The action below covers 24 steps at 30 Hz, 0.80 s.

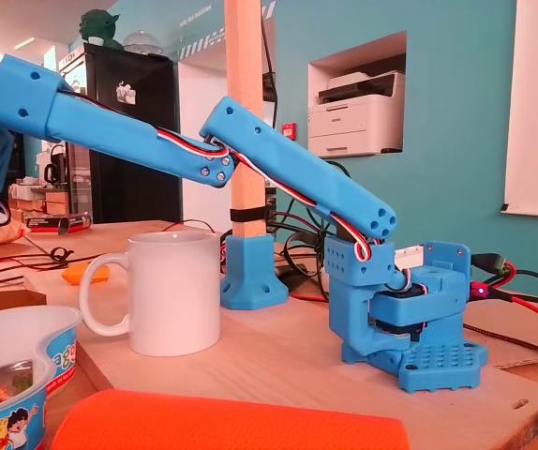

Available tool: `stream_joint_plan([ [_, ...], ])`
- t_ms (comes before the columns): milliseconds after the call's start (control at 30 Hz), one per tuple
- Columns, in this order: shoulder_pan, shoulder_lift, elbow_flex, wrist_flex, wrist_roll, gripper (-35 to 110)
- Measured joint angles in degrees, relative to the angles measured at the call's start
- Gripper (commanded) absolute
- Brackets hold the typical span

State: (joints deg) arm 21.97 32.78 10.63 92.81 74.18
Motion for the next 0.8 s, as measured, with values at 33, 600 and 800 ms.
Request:
stream_joint_plan([
  [33, 0.0, 0.0, 0.0, 0.0, 0.0, 11],
  [600, 0.0, 0.0, 0.0, 0.0, -1.05, 11],
  [800, 0.0, 0.0, 0.0, 0.0, -1.05, 11],
])
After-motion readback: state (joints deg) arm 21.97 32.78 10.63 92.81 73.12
